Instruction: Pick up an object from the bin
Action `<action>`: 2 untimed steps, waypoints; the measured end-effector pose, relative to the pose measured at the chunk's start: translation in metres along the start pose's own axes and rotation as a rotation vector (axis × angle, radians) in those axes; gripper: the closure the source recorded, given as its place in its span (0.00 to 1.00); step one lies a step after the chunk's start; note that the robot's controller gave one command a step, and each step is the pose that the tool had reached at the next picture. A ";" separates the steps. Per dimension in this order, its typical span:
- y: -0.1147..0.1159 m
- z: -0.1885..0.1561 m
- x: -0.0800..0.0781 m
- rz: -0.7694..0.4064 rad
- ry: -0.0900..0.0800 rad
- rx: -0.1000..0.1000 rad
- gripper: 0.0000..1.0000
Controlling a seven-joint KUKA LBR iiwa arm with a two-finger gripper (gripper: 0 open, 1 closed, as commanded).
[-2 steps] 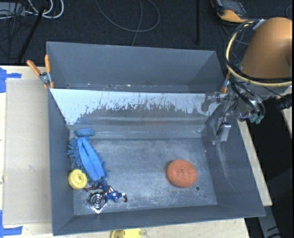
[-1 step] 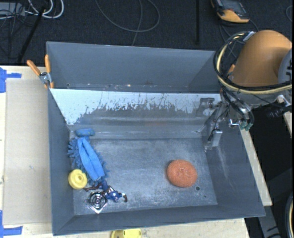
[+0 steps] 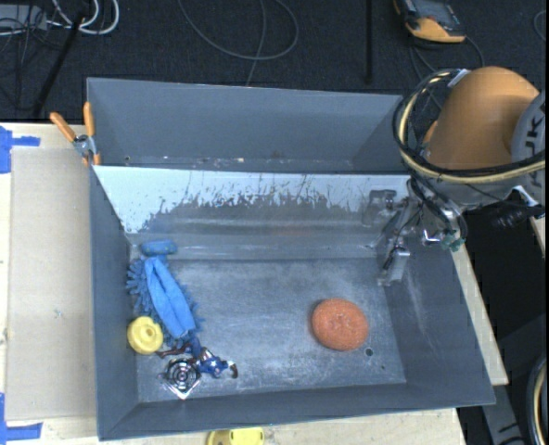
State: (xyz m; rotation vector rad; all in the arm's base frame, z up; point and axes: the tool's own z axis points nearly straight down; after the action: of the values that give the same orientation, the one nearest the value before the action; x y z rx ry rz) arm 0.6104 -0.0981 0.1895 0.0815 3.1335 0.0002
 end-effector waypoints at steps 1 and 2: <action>0.000 0.039 0.003 0.081 0.012 -0.001 0.00; 0.011 0.057 0.029 -0.096 0.006 0.000 0.00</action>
Offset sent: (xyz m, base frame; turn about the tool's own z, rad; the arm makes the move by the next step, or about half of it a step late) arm -0.0582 0.0237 -0.0800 -0.0606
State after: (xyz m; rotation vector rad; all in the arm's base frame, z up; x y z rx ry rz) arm 0.5827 -0.0857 0.1323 -0.0698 3.1401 0.0004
